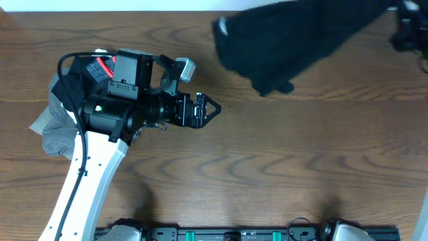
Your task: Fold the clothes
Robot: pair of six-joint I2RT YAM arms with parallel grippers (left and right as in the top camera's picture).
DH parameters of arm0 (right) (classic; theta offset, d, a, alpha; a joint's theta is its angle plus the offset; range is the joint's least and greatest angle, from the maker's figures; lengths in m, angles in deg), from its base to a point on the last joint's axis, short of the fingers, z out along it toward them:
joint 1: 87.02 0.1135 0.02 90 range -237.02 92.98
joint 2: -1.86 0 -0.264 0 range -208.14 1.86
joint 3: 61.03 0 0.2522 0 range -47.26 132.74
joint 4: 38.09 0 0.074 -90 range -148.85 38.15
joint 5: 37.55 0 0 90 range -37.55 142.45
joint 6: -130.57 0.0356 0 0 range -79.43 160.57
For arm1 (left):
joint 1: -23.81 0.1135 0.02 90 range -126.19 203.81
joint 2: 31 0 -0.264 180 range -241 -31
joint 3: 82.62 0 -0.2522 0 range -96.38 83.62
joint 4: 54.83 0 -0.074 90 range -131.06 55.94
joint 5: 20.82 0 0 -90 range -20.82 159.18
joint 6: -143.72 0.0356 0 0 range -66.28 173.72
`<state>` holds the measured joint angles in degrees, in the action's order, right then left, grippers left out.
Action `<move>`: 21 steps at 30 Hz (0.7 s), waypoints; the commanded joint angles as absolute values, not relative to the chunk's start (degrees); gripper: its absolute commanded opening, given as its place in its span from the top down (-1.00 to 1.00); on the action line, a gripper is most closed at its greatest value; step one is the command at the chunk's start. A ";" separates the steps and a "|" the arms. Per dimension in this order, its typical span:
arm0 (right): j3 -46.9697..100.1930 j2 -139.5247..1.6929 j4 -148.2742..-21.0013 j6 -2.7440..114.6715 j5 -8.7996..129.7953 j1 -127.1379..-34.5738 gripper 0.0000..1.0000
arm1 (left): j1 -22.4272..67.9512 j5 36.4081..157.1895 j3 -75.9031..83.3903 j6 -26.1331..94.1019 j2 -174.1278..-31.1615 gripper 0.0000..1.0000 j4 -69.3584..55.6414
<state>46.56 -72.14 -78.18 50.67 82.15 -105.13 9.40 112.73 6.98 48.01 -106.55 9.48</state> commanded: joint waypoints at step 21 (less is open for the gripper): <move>47.98 -75.16 -79.73 55.68 99.41 -91.05 0.90 | 9.27 109.65 5.71 52.01 -106.33 -0.96 9.15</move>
<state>46.60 -73.63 -79.14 56.44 96.40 -94.57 9.37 110.50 6.98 51.00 -106.55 9.30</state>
